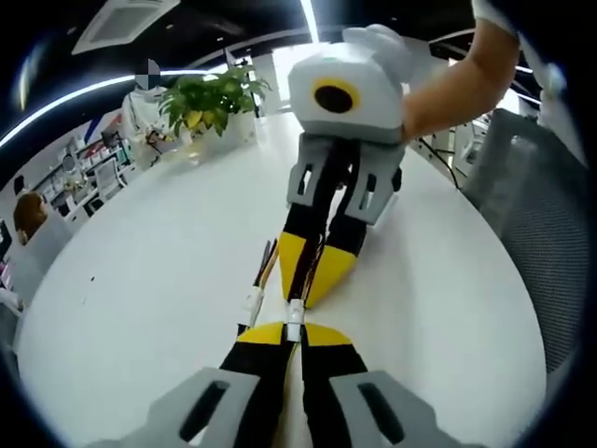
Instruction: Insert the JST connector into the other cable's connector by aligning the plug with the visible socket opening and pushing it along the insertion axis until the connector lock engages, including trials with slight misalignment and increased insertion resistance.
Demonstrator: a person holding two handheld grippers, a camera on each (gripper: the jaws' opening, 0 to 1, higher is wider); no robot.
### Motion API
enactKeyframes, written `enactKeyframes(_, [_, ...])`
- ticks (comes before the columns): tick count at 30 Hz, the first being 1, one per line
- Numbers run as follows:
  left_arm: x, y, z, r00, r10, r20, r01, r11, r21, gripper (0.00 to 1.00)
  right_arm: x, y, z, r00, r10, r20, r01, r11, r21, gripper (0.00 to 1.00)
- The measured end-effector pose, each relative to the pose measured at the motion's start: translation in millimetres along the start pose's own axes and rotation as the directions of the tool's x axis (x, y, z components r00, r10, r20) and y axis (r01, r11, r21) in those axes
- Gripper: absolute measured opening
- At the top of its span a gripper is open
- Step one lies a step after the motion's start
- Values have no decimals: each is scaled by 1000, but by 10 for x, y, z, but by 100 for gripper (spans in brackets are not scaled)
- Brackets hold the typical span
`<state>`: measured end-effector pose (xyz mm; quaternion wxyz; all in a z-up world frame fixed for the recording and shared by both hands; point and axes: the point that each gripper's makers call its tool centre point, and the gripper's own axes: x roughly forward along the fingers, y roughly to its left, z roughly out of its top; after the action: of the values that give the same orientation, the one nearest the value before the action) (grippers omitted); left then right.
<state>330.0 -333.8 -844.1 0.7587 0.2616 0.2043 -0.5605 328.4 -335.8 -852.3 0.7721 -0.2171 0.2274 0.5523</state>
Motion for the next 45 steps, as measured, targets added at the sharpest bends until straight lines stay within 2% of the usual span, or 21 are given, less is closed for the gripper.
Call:
enactKeyframes(11, [14,7,-12,1000,7,-12,-7,1000,1,1,0,-11,1,1000,-14,4,14,997,-71,4])
enactKeyframes(18, [24,21,-14,1000,12,-13,-12,1000,-10,1,-5,-14,-1,1000,-17,25,18,999,-44,4])
enactKeyframes(20, [26,26,-18,1000,19,-12,-19,999,-41,1,-8,-19,-2,999,-18,34,19,999,-34,4])
enactKeyframes(23, [23,34,-22,1000,29,2,-29,997,-65,1,-8,-33,-10,998,-17,58,13,997,73,5])
enactKeyframes(28, [19,48,-28,999,47,27,-44,995,-89,1,-16,-37,-11,997,-42,72,40,999,25,7])
enactKeyframes(32, [18,61,-35,997,52,49,-46,993,-113,1,-18,-55,-14,996,-49,76,44,997,64,7])
enactKeyframes(37, [18,95,-29,996,76,48,-71,992,-100,6,-25,-54,-18,995,-59,78,54,997,63,7])
enactKeyframes(45, [14,95,-31,995,88,51,-82,991,-104,6,-72,-75,-40,993,-76,87,69,995,75,10])
